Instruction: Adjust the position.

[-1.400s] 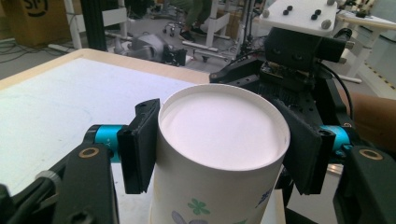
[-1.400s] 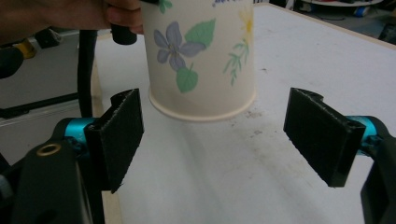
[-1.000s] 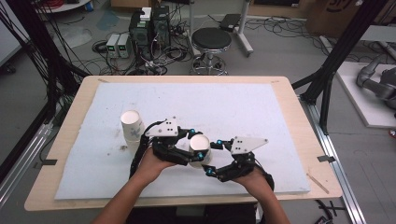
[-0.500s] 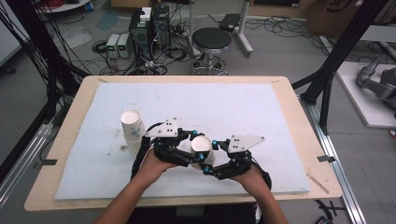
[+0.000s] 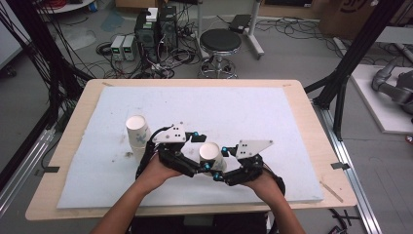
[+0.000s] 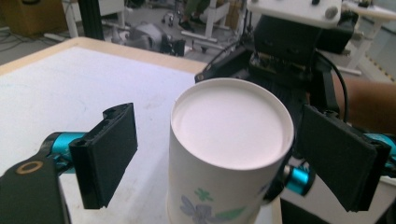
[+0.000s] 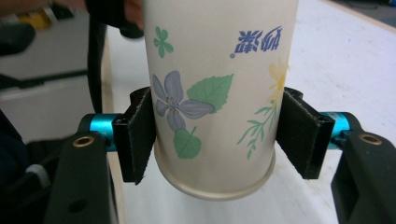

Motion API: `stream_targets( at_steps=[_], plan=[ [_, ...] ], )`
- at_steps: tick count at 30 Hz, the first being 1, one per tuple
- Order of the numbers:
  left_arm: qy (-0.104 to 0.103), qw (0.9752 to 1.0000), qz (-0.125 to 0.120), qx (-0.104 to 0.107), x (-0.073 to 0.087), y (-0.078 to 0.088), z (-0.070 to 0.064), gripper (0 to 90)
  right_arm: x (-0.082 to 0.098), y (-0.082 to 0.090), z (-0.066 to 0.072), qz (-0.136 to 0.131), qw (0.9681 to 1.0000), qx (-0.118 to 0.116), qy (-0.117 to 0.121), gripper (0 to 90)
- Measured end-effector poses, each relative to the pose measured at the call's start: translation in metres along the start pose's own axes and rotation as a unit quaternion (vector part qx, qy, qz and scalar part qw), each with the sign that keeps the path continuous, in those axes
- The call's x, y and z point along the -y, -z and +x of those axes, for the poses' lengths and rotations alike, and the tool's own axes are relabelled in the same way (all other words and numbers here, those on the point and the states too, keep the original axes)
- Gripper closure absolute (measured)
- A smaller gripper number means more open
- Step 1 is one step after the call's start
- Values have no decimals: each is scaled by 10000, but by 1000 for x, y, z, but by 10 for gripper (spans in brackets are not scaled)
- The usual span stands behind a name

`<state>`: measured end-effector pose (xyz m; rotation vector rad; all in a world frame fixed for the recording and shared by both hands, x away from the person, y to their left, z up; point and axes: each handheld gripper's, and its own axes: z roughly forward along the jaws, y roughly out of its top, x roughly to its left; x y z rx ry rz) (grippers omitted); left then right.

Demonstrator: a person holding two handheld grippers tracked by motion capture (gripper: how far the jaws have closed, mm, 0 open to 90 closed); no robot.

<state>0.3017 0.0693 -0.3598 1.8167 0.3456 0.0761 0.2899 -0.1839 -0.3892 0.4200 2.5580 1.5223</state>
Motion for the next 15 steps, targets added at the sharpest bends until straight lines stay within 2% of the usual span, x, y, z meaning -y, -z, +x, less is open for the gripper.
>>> stream_targets(
  at_steps=[2, 3, 4, 5, 6, 9, 15],
  plan=[
    [-54, 9999, 154, 17, -1, 2, 1, 131, -3, 1, -1, 190, 9998, 26, 96, 341],
    [-58, 9998, 205, 36, -1, 4, 1, 131, -3, 1, -1, 190, 9998, 26, 96, 341],
    [-32, 9997, 232, 51, -2, 5, 1, 131, -6, 1, -2, 352, 9992, 73, 192, 341],
    [-58, 9995, 293, 59, -2, 6, 1, 131, -6, 1, -2, 352, 9992, 73, 192, 341],
    [-78, 9994, 348, 50, -3, 7, 2, 132, -8, 0, -2, 493, 9984, 53, 278, 341],
    [-130, 9986, 492, 119, -5, 10, 2, 132, -10, -1, -2, 618, 9975, 60, 346, 341],
    [-226, 9957, 885, 183, -7, 10, 4, 134, -16, -4, -2, 904, 9943, -9, 557, 341]
  ],
)
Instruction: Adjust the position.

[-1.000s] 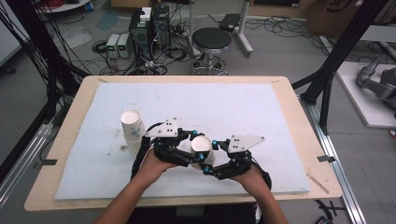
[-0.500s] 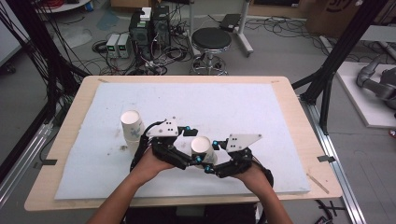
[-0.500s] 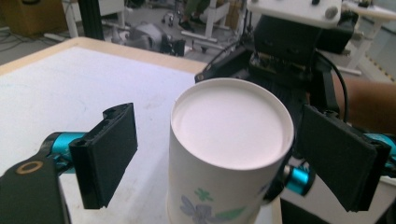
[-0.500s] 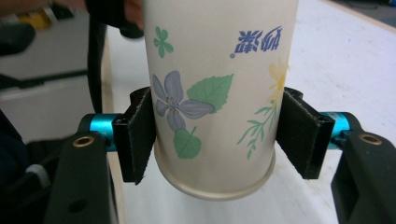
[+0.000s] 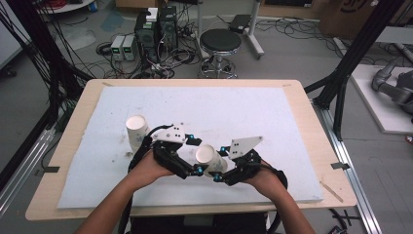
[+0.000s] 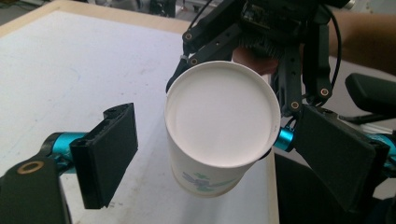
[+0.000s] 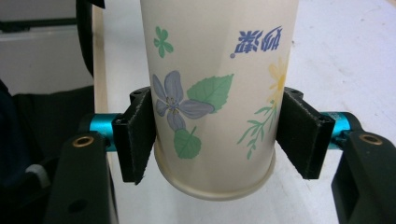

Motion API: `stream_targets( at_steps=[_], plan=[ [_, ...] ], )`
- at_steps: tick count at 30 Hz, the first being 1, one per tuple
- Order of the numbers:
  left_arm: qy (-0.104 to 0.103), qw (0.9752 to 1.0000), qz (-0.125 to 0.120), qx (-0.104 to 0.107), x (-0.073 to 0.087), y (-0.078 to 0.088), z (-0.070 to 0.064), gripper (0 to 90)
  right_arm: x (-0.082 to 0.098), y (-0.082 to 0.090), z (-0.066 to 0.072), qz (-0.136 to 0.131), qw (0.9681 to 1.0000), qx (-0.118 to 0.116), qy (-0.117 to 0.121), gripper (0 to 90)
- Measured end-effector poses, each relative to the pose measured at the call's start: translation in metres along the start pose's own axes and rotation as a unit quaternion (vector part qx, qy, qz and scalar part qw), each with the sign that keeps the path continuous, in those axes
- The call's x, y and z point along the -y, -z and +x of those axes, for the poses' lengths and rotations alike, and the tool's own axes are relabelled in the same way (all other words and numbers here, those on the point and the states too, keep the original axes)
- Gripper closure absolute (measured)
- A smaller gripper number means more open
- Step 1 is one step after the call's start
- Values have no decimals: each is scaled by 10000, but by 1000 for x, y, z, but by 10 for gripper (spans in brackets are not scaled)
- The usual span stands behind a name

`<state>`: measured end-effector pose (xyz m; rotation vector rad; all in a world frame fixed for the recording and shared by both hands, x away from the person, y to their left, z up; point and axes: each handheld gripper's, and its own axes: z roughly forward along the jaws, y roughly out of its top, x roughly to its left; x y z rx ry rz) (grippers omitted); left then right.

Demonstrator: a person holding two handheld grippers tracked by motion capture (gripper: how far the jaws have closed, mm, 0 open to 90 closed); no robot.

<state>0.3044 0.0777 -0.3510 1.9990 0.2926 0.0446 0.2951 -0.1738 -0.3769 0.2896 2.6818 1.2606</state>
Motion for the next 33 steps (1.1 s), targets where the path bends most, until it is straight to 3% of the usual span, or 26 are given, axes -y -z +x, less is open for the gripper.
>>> stream_targets(
  at_steps=[12, 26, 33],
  plan=[
    [-90, 9995, 305, 52, -2, -4, 1, 148, -15, -2, 0, 655, 9971, -47, 390, 341],
    [-142, 9972, 718, 162, -1, -12, 1, 180, -27, -8, 4, 1327, 9885, -117, 720, 341],
    [-173, 9961, 824, 257, 0, -14, 1, 263, -30, -10, 6, 1557, 9842, -86, 838, 341]
  ],
)
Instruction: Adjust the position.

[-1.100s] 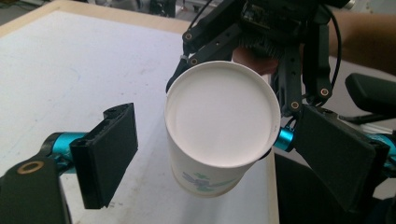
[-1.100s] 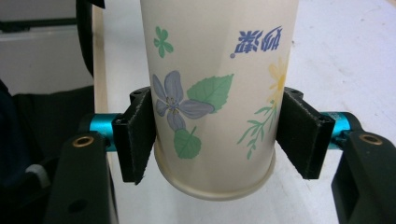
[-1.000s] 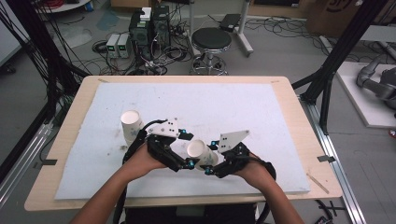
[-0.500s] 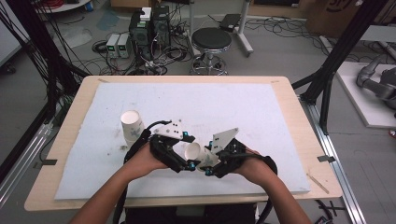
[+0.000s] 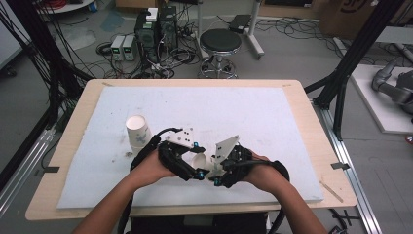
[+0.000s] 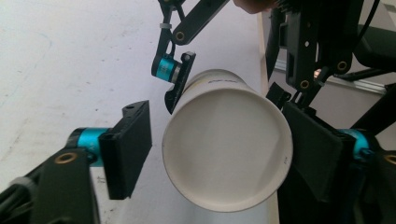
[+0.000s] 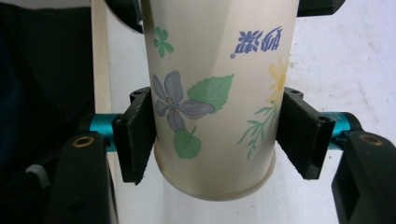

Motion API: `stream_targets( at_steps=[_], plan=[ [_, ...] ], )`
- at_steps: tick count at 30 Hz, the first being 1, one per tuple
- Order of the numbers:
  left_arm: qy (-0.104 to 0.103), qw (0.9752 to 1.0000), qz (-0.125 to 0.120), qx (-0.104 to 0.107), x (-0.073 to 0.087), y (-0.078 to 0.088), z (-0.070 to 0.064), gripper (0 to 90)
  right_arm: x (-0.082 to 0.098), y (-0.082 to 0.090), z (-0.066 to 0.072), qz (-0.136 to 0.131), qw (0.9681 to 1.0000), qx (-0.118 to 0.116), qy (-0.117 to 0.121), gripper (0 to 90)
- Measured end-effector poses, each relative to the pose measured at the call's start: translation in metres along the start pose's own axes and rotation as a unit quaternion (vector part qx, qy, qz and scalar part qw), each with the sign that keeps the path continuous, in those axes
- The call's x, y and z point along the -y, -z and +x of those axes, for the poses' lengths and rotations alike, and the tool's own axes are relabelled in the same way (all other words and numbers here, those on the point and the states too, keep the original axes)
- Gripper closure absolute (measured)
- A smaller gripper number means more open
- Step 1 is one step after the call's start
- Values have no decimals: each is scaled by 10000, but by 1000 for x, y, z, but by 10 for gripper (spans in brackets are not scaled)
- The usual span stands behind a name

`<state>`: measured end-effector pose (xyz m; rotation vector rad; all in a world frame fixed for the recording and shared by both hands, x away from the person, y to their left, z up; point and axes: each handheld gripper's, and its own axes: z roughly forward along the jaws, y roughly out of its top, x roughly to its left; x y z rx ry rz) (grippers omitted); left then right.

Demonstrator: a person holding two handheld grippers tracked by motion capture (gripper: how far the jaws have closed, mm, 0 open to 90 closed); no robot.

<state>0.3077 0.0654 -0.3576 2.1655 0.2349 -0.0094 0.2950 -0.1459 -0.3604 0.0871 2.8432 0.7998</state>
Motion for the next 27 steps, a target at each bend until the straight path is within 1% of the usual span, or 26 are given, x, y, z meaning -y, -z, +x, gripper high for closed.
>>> stream_targets(
  at_steps=[3, 4, 5, 6, 8, 9, 10, 11, 13, 15, 17, 19, 21, 22, 23, 24, 25, 26, 27],
  plan=[
    [-66, 9999, 75, 88, 0, -1, 0, 331, 0, -2, 1, 68, 10000, -43, 10, 341],
    [-78, 9999, 104, 71, 0, -1, 0, 349, 0, -2, 1, 90, 10000, -36, 11, 341],
    [-67, 9999, 108, 70, 1, -2, 0, 351, 0, -2, 1, 107, 9999, -26, 50, 341],
    [-110, 9998, 138, 82, 1, -2, 0, 355, 0, -2, 2, 127, 9999, -28, 49, 340],
    [-120, 9999, 106, 29, 1, -2, -1, 365, 0, -2, 2, 100, 9999, 21, 128, 296],
    [-128, 9999, 85, -15, 1, -2, -1, 367, 1, -1, 2, 31, 9999, 68, 99, 258],
    [-88, 10000, 2, -32, 2, -1, 0, 369, 2, 1, 2, -79, 9999, 125, -21, 212],
    [-43, 9999, -87, -53, 3, 0, 0, 370, 4, 4, 1, -212, 9995, 166, -144, 199],
    [72, 9995, -270, -131, 7, 2, 1, 371, 10, 11, 0, -544, 9976, 123, -410, 199],
    [173, 9988, -441, -159, 11, 3, 2, 371, 17, 17, -1, -882, 9944, 126, -577, 199],
    [243, 9980, -550, -182, 15, 4, 3, 371, 23, 22, -1, -1154, 9904, 179, -733, 199],
    [322, 9968, -700, -212, 19, 5, 4, 370, 28, 26, 0, -1355, 9871, 211, -827, 199],
    [389, 9949, -890, -276, 22, 6, 4, 369, 33, 29, 1, -1543, 9833, 253, -934, 199],
    [422, 9934, -1020, -304, 24, 7, 4, 369, 35, 30, 2, -1666, 9806, 287, -994, 199],
    [423, 9925, -1100, -318, 25, 7, 4, 369, 39, 32, 3, -1807, 9770, 322, -1082, 199],
    [434, 9913, -1195, -335, 27, 8, 4, 369, 41, 32, 4, -1891, 9754, 331, -1086, 198],
    [426, 9903, -1273, -357, 29, 8, 4, 369, 44, 32, 5, -1999, 9720, 382, -1175, 199],
    [424, 9898, -1308, -373, 30, 8, 4, 369, 48, 32, 7, -2134, 9687, 397, -1203, 199],
    [426, 9891, -1353, -384, 31, 8, 4, 369, 51, 31, 8, -2209, 9666, 428, -1228, 199]
  ],
)
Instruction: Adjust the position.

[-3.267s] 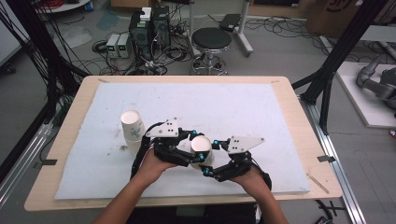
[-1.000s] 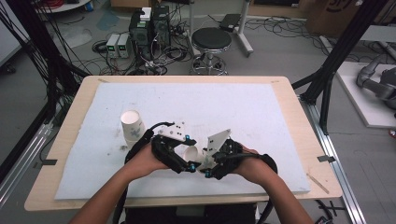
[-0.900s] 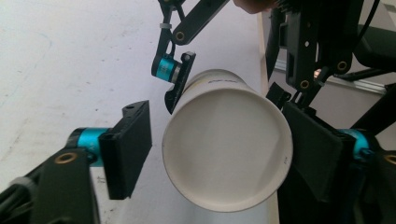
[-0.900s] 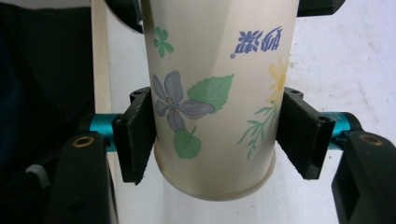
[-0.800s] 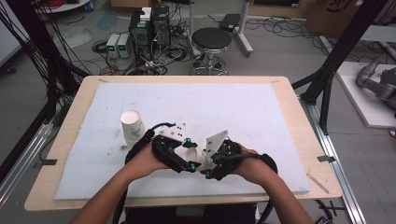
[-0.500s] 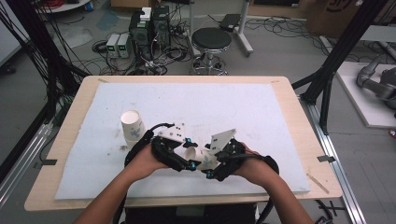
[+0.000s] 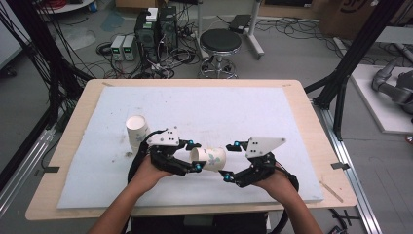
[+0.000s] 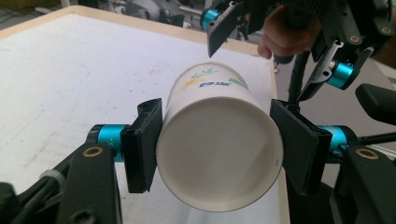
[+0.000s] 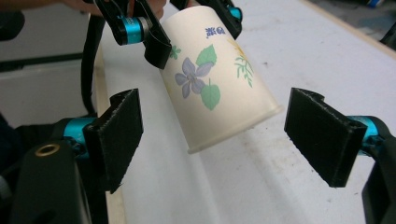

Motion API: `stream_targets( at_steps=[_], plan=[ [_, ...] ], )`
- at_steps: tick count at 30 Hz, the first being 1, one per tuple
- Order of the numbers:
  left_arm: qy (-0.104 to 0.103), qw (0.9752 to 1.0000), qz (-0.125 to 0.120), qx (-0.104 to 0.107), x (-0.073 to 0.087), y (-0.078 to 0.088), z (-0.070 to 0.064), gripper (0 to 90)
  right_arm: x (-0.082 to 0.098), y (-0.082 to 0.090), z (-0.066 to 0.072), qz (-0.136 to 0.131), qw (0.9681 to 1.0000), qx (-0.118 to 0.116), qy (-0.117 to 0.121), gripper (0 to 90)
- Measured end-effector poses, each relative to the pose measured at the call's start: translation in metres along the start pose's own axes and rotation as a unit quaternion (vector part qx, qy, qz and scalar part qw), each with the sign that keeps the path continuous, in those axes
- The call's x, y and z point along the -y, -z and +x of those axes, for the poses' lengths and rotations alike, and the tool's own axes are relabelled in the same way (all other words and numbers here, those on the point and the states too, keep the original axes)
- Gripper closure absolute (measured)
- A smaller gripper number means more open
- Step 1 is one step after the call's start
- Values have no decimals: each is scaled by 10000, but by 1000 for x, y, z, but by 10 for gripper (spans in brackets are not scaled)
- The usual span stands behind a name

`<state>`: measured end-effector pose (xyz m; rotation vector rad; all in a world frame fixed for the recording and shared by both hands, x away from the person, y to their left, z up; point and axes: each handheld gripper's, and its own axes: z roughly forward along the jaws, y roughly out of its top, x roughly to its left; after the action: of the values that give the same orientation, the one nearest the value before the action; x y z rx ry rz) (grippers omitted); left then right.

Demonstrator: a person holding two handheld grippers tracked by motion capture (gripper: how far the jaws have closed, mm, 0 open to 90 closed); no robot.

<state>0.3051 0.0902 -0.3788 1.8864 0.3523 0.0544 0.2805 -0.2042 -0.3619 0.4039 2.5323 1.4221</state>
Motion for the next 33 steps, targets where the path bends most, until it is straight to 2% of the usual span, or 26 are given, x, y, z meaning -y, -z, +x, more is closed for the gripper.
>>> stream_targets(
  at_steps=[5, 13, 19, 23, 33],
  plan=[
    [-46, 9998, -161, -50, 6, 3, -1, 369, 19, 4, 2, -487, 9985, 174, -204, 200],
    [-57, 9988, -470, -85, 11, 9, 0, 371, 36, 5, 4, -792, 9956, 318, -395, 202],
    [-109, 9979, -642, 16, 12, 10, -1, 371, 47, 3, 4, -864, 9944, 227, -561, 202],
    [-129, 9970, -758, 125, 12, 10, -3, 372, 48, 3, 3, -873, 9945, 166, -555, 202],
    [-237, 9961, -766, 362, 8, 6, -10, 372, 47, -4, 2, -944, 9940, -82, -555, 201]
  ],
)
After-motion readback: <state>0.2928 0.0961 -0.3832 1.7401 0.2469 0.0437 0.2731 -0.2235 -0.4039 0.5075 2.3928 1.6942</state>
